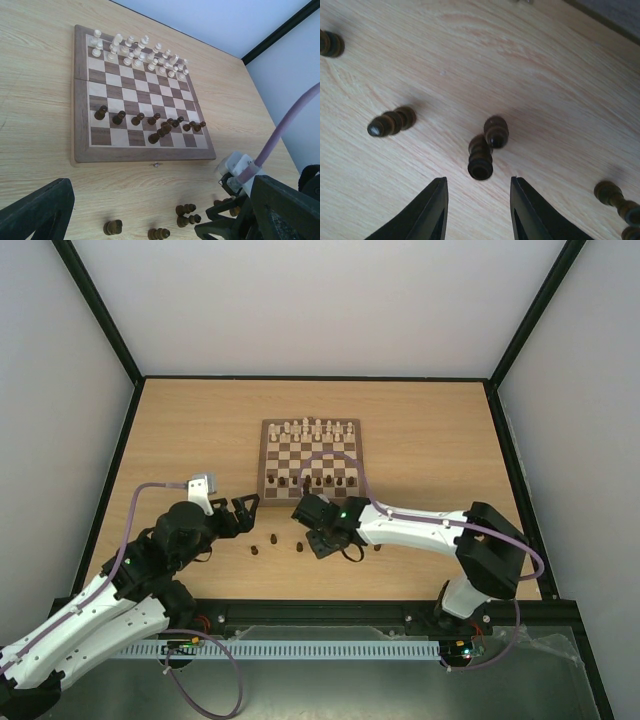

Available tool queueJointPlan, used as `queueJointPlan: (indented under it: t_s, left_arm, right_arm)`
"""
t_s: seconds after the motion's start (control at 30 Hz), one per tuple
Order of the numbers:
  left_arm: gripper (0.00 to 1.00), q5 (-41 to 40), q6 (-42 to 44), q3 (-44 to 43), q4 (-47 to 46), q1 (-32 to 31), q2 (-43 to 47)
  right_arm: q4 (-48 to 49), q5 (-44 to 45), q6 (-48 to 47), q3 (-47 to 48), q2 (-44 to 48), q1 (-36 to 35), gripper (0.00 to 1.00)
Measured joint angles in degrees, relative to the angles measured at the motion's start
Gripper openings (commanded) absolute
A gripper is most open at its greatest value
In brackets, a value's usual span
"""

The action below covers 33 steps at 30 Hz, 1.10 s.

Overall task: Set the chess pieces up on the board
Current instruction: Pick up the chess piece at the center of the board.

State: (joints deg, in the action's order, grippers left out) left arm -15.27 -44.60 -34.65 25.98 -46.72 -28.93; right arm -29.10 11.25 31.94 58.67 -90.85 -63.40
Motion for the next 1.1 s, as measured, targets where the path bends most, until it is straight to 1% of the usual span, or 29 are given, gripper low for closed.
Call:
queueJointPlan:
  t_s: [0.13,0.47,0.53,0.63,1.1]
  left_arm:
    - [1.00,0.1,0.0,0.0,0.0,0.0,-0.1]
    - [0.99,0.3,0.0,0.3,-1.0,0.0,-0.5]
    - [0.99,0.3,0.0,0.5,-1.2,0.0,-0.5]
    - [0.99,0.5,0.0,0.9,-1.2,0.0,-0.5]
    - [0.99,0.8,0.0,1.7,-1.2,0.0,-0.1]
  right_arm:
    - [0.5,0.6,-0.3,1.9,-1.9,0.0,0.32]
    - [0.7,1.9,-0.7,3.5,-4.9,0.0,0.31]
    - [0.7,2.2,-0.7,3.5,-4.9,0.0,0.31]
    - [0.7,2.5,-0.7,3.5,-5.0,0.0,0.28]
    - [0.7,2.6,-0.6,3.5,-5.3,0.0,0.25]
